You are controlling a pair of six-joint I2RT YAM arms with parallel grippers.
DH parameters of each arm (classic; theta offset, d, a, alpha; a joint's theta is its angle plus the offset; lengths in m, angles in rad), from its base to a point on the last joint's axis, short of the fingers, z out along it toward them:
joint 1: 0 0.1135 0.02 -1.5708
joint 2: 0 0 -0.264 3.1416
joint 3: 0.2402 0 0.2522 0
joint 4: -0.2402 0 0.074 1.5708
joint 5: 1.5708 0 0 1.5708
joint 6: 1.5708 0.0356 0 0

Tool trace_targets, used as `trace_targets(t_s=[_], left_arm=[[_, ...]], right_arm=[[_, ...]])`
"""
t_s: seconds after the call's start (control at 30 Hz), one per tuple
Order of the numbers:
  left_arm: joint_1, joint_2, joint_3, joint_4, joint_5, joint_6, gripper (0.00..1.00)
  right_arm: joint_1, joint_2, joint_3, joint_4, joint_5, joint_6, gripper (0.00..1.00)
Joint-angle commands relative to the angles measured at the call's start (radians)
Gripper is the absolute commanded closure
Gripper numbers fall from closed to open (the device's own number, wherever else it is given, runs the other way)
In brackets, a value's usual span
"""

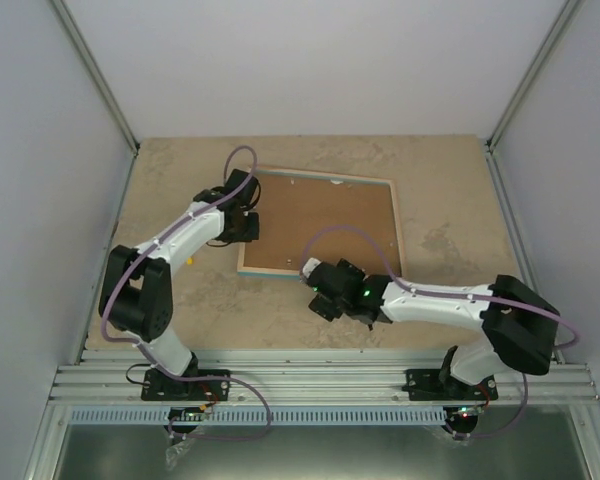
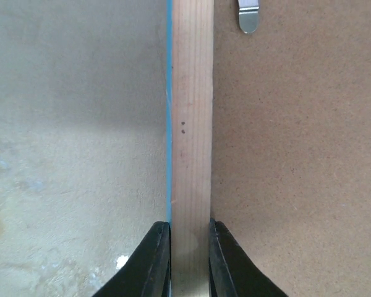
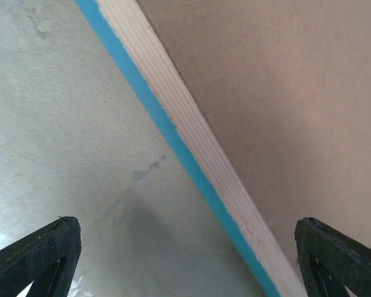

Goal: Take the photo out of the frame

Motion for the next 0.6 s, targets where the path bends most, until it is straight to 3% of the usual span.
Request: trace_targets(t_s=[0.0, 0.27, 0.57], left_arm=[[-0.001, -0.08, 0.061, -0.012, 0.014, -0.003, 1.0], [-0.001, -0.152, 0.06, -0.021, 0.079, -0.029, 1.0], [-0.001, -0.158, 0.076, -0.047, 0.112, -0.031, 1.0]], right_arm=[[0.08, 0.077, 0.032, 0.039, 0.311, -0.119, 0.06], [0.152, 0.212, 0.01, 0.256, 0.575, -0.301, 0.19], [0.165, 0.316, -0.07, 0.669, 0.676, -0.549, 0.28]])
